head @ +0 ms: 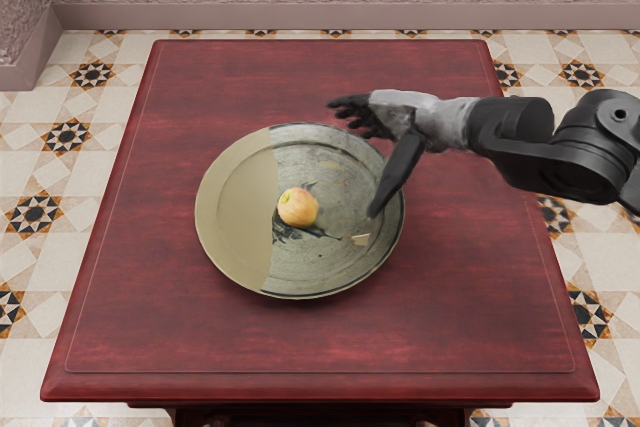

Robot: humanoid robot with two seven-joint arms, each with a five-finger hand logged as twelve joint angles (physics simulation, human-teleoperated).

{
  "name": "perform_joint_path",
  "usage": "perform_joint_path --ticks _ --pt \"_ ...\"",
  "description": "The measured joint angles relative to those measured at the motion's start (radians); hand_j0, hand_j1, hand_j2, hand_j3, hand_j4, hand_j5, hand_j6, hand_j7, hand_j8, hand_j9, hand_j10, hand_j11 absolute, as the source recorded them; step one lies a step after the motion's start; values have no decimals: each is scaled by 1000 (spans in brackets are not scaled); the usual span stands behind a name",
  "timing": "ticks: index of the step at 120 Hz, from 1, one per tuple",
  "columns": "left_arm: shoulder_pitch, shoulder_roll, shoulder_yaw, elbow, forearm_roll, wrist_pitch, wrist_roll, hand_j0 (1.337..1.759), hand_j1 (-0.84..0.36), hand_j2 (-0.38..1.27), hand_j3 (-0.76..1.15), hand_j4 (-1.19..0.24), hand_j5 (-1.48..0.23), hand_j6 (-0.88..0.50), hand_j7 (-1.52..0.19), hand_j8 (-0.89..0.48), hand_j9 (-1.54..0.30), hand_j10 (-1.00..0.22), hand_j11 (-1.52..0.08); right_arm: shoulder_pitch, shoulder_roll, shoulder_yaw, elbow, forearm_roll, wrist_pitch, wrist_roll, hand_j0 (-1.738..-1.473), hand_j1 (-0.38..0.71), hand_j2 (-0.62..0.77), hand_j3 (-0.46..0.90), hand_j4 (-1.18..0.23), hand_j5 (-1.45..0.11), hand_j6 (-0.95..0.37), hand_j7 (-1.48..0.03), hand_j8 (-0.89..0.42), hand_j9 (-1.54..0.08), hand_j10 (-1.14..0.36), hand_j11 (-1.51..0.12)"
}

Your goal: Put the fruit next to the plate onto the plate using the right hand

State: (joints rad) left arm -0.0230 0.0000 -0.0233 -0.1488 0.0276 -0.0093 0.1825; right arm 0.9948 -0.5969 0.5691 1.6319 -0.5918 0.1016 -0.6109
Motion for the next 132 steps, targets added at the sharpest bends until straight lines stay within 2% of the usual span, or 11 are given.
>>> perform_joint_path --ticks 10,17,28,40,65,132 --pt "0 0 0 0 0 0 0 1658 349 0 0 0 0 -1 0 0 0 0 0 -2 -126 78 -25 203 251 0 -1658 -311 25 0 -36 -49 -30 -47 -26 -48 -36 -48" --pt "0 0 0 0 0 0 0 1658 349 0 0 0 0 -1 0 0 0 0 0 -3 -210 109 -48 333 362 0 -1658 -321 19 0 -28 -37 -23 -36 -20 -36 -28 -36" --pt "0 0 0 0 0 0 0 1658 349 0 0 0 0 -1 0 0 0 0 0 -2 -322 135 -73 488 448 0 -1658 -331 12 0 -18 -24 -15 -23 -13 -23 -18 -23" --pt "2 0 1 -3 0 -2 0 1658 349 0 0 0 0 -1 0 0 0 0 0 -2 -384 142 -88 588 486 0 -1658 -338 8 0 -11 -14 -9 -14 -8 -14 -11 -14" --pt "0 0 -6 -4 -1 -2 0 1658 349 0 0 0 0 -1 0 0 0 0 0 -3 -416 138 -97 651 507 0 -1658 -346 3 0 -4 -5 -4 -5 -3 -5 -4 -5" --pt "0 0 -8 -5 -1 -1 0 1658 349 0 0 0 0 -1 0 0 0 0 0 -3 -420 136 -98 661 510 0 -1658 -349 0 0 0 0 0 0 0 0 0 0"
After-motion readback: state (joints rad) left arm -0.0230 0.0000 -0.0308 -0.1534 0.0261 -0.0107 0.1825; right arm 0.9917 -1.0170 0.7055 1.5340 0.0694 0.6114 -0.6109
